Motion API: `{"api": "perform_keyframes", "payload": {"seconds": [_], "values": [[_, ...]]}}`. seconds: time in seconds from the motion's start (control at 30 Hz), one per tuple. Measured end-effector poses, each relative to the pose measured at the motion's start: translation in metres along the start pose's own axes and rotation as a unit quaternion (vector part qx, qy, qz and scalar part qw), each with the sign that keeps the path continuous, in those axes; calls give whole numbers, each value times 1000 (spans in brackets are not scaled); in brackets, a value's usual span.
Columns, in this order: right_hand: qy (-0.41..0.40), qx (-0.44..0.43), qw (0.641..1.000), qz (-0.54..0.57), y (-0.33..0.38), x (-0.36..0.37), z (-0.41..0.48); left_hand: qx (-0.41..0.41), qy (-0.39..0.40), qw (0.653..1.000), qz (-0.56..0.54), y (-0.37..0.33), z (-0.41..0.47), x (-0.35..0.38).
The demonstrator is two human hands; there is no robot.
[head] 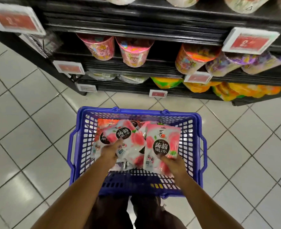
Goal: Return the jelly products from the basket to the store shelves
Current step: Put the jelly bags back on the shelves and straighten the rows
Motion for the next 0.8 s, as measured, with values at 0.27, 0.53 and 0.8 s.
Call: {"api": "perform_keyframes", "payload": {"seconds": [0.27,0.53,0.8], "values": [[2,-54,995,82,46,-19,-34,-24,111,993,45,0,-65,14],[78,-142,969,185,212,-41,-177,58,185,978,75,-35,-304,-11],[123,-320,916,210,442,-81,-374,214,253,942,49,-117,-587,-23]]}}
Point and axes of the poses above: each hand's wrist, its own z-axis towards the middle knuckle, its own x-axis out of the palm, y = z × x, the point moved 10 cm from there along z, towards the middle knuckle, and after that the axes turned 13 degrees about -x, right-handed, at the moved point
